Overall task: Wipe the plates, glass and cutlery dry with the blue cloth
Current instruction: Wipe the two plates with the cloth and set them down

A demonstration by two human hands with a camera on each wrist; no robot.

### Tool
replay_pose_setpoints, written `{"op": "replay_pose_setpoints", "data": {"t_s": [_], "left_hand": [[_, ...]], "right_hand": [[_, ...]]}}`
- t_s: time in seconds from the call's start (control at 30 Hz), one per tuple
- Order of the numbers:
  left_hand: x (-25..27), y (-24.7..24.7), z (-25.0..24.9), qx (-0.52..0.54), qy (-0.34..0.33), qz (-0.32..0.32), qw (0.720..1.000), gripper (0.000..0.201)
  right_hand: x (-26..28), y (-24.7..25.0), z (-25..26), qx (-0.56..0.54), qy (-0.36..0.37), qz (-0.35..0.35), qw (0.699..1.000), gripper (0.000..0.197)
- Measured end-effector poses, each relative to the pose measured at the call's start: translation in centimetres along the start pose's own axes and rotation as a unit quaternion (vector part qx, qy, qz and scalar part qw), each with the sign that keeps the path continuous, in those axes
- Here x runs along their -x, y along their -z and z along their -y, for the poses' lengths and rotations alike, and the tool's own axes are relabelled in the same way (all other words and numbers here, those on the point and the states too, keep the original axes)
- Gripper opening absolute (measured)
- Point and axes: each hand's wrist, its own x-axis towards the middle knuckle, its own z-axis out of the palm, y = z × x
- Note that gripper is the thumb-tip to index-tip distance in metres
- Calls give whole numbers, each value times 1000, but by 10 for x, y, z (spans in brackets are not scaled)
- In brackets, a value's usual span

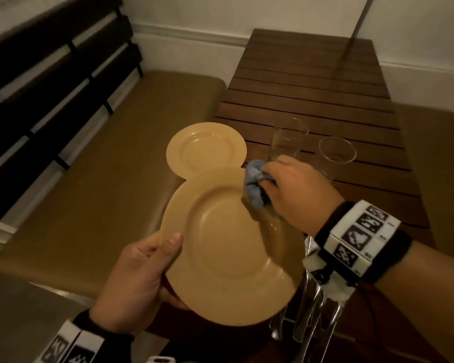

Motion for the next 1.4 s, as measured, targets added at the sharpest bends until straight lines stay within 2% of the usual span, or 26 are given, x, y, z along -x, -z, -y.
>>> {"op": "replay_pose_setpoints", "data": {"t_s": [0.1,0.23,0.3,0.37,0.5,0.57,0.63,0.7,0.77,0.83,0.9,1.0,1.1,1.2,1.3,1.4], "left_hand": [[0,-3,-1,-26,-6,27,999,29],[-5,-6,-1,-59,-36,35,997,31],[-9,-4,-1,-49,-50,25,997,35],[-15,0,-4,-14,-49,7,999,36],[-25,12,-10,44,-59,-36,997,40],[-26,16,-10,47,-53,-74,995,38],[-25,20,-8,48,-41,-105,992,36],[-23,24,-6,61,-32,-113,991,34],[-22,24,-4,65,-28,-111,991,34],[-22,19,-2,58,-27,-104,993,33],[-23,10,-1,20,-22,-75,997,32],[-21,4,2,-50,-16,-25,998,34],[-20,5,1,-72,-8,-3,997,37],[-17,4,3,-62,2,7,998,38],[-13,-2,11,-34,-4,-3,999,35],[-9,-4,13,-1,-35,-33,999,31]], "right_hand": [[-12,0,18,-12,52,20,998,21],[-13,-3,59,-68,163,-47,983,9],[-9,-6,73,-128,170,-12,977,8],[-3,-15,78,-141,194,33,970,5],[16,-31,79,-160,257,72,950,7],[23,-40,72,-133,273,106,947,10],[28,-47,57,-43,288,154,944,15],[31,-41,38,35,250,190,949,16],[35,-32,25,66,219,214,950,20],[40,-29,27,40,235,200,950,18],[42,-34,41,-31,249,189,949,15],[35,-52,59,-75,205,202,955,16],[29,-60,62,-139,166,145,965,18],[22,-58,69,-156,138,48,977,17],[5,-51,70,-81,80,-18,993,18],[-11,-36,53,63,55,22,996,21]]}}
